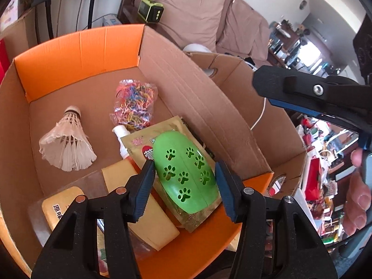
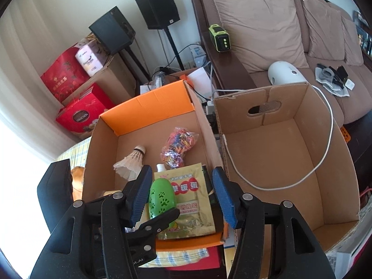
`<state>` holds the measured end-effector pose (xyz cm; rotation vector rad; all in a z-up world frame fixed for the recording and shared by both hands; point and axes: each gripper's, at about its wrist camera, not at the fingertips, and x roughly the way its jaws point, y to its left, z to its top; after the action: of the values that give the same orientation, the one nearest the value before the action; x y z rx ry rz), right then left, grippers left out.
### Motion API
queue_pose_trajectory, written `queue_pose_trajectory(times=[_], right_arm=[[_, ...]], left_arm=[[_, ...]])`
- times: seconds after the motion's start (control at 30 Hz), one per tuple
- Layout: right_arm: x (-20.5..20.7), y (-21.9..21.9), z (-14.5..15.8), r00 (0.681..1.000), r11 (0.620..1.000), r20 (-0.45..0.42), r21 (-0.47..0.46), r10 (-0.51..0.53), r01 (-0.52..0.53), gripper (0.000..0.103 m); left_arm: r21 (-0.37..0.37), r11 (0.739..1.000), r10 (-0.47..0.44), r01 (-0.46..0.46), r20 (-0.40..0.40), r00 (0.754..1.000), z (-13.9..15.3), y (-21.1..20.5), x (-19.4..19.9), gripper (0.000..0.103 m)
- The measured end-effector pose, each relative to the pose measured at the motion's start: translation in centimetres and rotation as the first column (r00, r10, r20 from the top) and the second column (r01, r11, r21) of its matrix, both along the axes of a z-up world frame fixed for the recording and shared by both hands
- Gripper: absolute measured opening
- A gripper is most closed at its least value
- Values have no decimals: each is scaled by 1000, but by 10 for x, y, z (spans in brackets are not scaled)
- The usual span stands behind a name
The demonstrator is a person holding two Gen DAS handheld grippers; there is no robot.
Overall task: Organize objects
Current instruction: 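Open both grippers in the box and withdraw over the orange sock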
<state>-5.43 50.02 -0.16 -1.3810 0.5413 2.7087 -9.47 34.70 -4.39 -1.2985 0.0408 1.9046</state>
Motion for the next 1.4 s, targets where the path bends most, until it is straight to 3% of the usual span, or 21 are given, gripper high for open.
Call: queue_pose_trajectory(times=[0.13, 0.23, 0.43, 0.53, 0.7, 0.87, 1.03, 1.23, 1.4], right_arm=[[2, 3, -2, 1000, 1000, 5, 0, -6, 6, 56], [3, 3, -2, 1000, 1000, -3, -4, -1, 1, 56], [-1, -9, -1, 1000, 1000, -13, 21, 12, -12, 56], [-3, -19, 0, 999, 999, -16, 29, 30, -29, 58], [-5, -41, -1, 997, 996, -26, 50, 72, -71, 63], [-10, -73, -1, 990, 988, -42, 84, 135, -132, 82], [-19, -104, 0, 979, 974, -35, 112, 200, -195, 82], [-29, -142, -2, 958, 955, -38, 100, 283, -278, 82], [-32, -179, -9, 937, 936, -41, 91, 346, -341, 82]], left_arm=[[35, 999, -9, 9, 0, 1000, 4, -8, 0, 62], [33, 999, 16, -15, -17, 1000, 14, -20, 2, 78], [44, 998, 47, -45, -47, 998, 36, -62, 2, 82], [65, 995, 85, -82, -53, 995, 44, -87, 1, 98], [62, 989, 140, -135, -76, 987, 53, -132, -2, 103], [42, 984, 176, -173, -80, 981, 55, -182, -4, 103], [19, 967, 254, -253, -81, 964, 52, -235, -3, 103], [-57, 926, 366, -373, -105, 925, 30, -301, -1, 103], [-65, 891, 448, -449, -30, 894, -3, -351, -1, 103]])
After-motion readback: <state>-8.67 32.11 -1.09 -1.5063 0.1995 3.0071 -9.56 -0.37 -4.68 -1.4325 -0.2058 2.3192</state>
